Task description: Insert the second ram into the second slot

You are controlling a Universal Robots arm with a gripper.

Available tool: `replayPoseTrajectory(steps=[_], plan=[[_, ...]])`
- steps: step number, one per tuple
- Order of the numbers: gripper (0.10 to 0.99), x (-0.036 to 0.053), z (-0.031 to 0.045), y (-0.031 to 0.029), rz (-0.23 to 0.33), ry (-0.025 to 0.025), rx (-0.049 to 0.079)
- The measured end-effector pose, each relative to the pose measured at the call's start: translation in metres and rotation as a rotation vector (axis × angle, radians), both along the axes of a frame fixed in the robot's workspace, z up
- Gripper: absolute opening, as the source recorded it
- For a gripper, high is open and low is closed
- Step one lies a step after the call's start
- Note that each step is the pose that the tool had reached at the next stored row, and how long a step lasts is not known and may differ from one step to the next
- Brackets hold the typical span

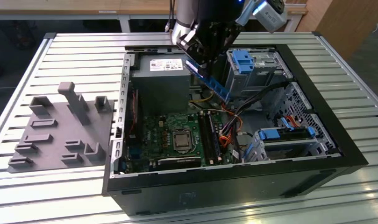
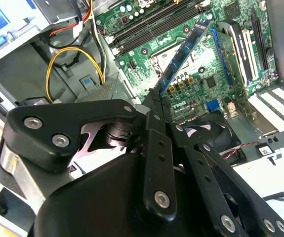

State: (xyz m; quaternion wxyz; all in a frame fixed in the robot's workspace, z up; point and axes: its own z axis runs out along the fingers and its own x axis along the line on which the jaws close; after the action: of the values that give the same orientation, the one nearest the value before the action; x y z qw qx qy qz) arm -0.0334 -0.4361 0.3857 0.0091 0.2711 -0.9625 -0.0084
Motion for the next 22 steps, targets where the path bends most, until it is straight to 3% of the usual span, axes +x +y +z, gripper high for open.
replayPoseTrajectory(steps=[22], plan=[[0.118,0.0000,-0.0002,0.0000,-0.170,0.0000,-0.007]])
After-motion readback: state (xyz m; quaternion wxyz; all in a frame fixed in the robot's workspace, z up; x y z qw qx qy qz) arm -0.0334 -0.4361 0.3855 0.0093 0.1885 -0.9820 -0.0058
